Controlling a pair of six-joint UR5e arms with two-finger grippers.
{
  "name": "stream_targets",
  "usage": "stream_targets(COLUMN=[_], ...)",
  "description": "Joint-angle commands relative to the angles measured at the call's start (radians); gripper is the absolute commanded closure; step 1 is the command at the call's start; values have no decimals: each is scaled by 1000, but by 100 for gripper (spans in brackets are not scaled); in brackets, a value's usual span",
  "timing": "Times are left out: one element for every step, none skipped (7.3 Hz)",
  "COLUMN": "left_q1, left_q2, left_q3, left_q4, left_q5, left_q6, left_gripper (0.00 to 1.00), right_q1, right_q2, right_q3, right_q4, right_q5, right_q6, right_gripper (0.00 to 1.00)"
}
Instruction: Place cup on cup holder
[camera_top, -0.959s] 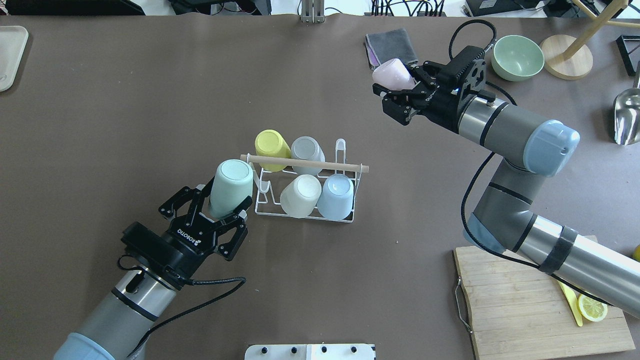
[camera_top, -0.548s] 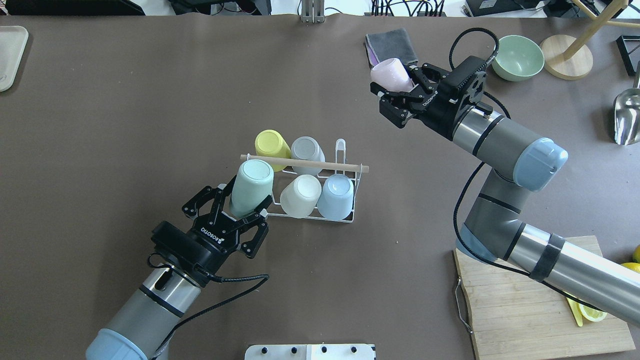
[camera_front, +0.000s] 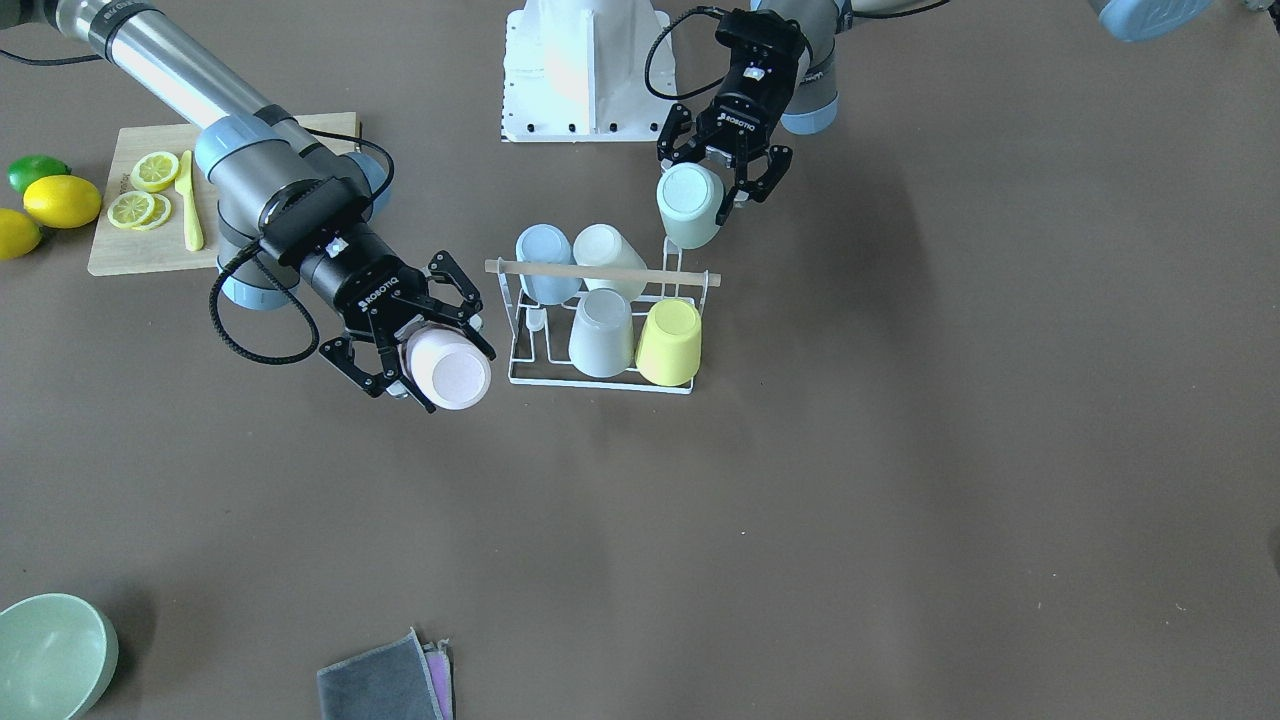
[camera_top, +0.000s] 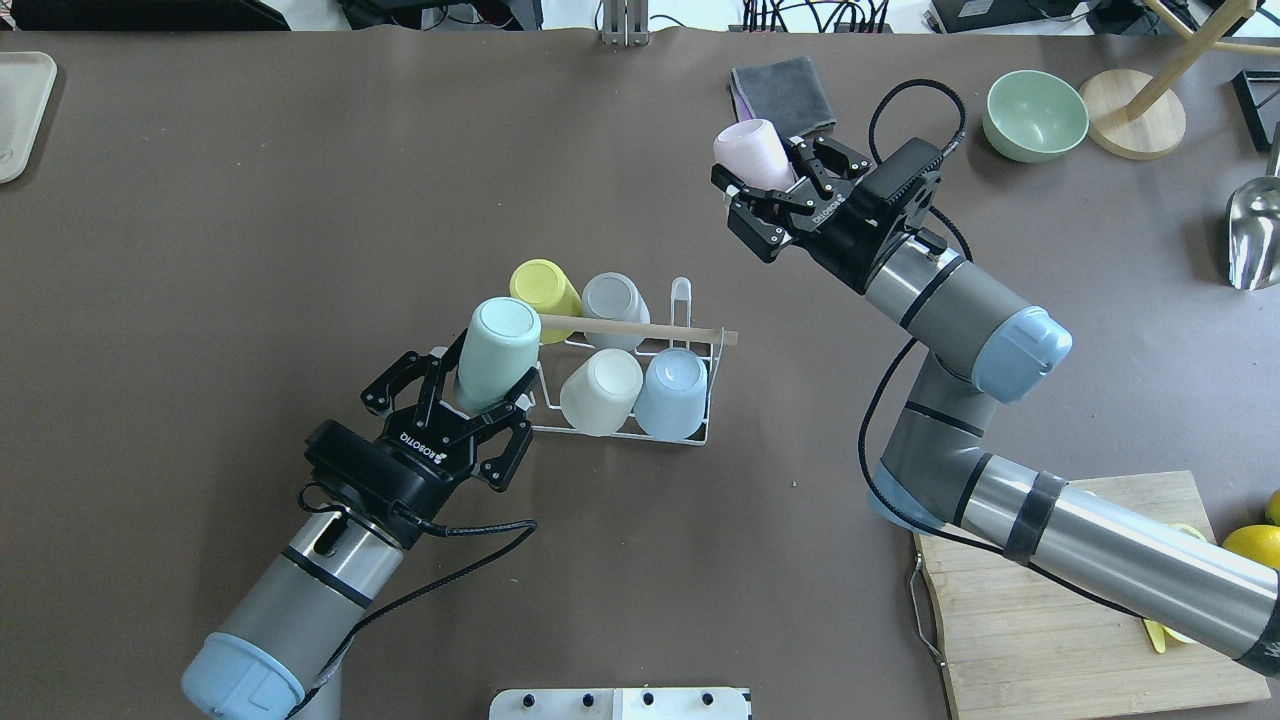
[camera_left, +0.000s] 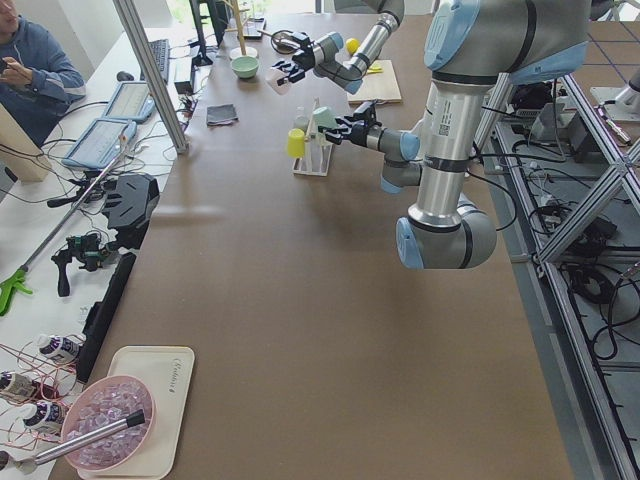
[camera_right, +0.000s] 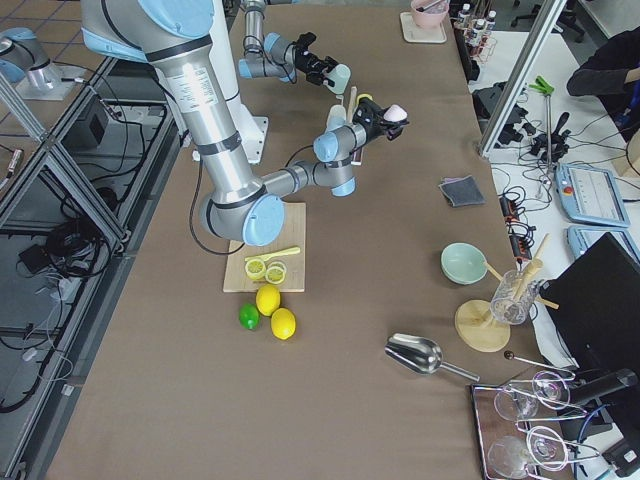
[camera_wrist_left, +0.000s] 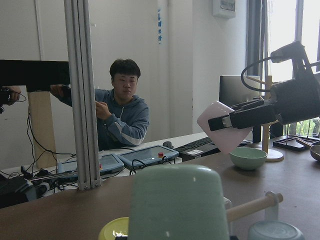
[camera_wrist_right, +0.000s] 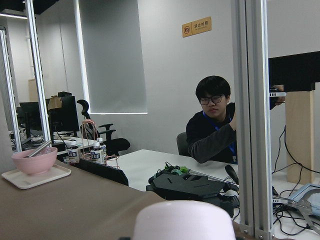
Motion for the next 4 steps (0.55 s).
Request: stream_targets(left_q1=[-8, -12, -13, -13], left_q2=[-12, -28, -35, -45], left_q3=[18, 32, 48, 48], left_q4=[-1, -1, -1, -1], left_q5=[0, 1, 0, 1], left_q6=[-2, -3, -6, -8], left_gripper=[50, 51, 51, 51], right_q1=[-68, -100, -111, -113], right_q2=[3, 5, 22, 29], right_q3=[-5, -5, -6, -20], right_q4=[71, 104, 115, 115], right_q5=[-27, -27, -28, -28], right_q6=[-3, -1, 0, 0], right_gripper=[100, 100, 100, 100])
